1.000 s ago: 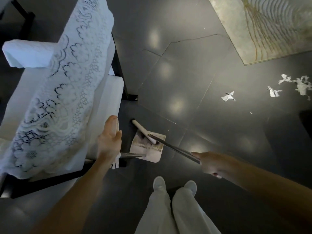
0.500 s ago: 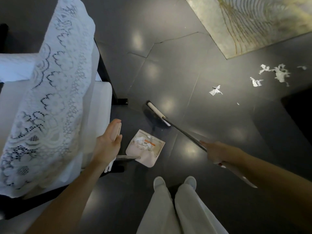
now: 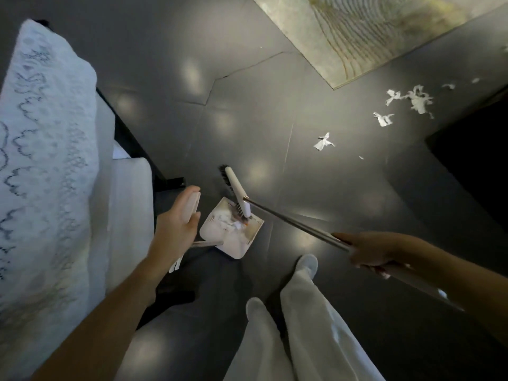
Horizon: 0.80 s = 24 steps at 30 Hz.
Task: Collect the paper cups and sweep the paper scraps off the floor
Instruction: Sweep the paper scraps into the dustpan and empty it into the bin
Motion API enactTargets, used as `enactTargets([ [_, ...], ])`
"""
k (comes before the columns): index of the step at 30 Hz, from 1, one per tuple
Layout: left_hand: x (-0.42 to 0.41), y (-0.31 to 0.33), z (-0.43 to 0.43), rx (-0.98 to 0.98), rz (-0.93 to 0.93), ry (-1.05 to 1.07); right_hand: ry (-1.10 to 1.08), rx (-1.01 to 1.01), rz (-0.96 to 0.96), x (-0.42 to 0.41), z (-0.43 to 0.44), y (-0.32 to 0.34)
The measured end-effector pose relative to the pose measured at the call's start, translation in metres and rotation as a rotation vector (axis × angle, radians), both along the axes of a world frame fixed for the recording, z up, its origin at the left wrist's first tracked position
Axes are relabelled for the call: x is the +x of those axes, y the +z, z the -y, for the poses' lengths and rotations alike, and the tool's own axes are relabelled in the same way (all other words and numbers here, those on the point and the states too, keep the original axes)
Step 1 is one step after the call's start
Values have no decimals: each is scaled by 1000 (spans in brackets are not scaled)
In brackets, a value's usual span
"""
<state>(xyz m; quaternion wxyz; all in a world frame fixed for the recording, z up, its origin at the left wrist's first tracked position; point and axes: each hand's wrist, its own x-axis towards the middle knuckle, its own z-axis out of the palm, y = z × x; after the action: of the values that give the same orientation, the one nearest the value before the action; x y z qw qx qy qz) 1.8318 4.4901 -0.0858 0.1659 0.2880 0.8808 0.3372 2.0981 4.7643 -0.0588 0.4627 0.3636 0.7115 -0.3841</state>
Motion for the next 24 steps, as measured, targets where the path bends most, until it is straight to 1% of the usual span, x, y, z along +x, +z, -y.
enactTargets([
  [5,-16,7,-98,91,-8,-115,-135,68,-106,-8,-70,-1],
  [9,-40,-3,-197,54,-6,-143,-180,216,-124,-18,-141,-14],
  [13,-61,-8,-303,-9,1,-163,-236,343,-114,-27,-226,-26],
  [18,-73,-12,-415,6,4,-163,-315,377,-61,-41,-326,-20],
  [21,-81,-14,-467,-18,28,-176,-318,407,-33,-52,-373,-22],
  [24,-94,-16,-517,-50,61,-236,-289,416,3,-68,-409,-32],
])
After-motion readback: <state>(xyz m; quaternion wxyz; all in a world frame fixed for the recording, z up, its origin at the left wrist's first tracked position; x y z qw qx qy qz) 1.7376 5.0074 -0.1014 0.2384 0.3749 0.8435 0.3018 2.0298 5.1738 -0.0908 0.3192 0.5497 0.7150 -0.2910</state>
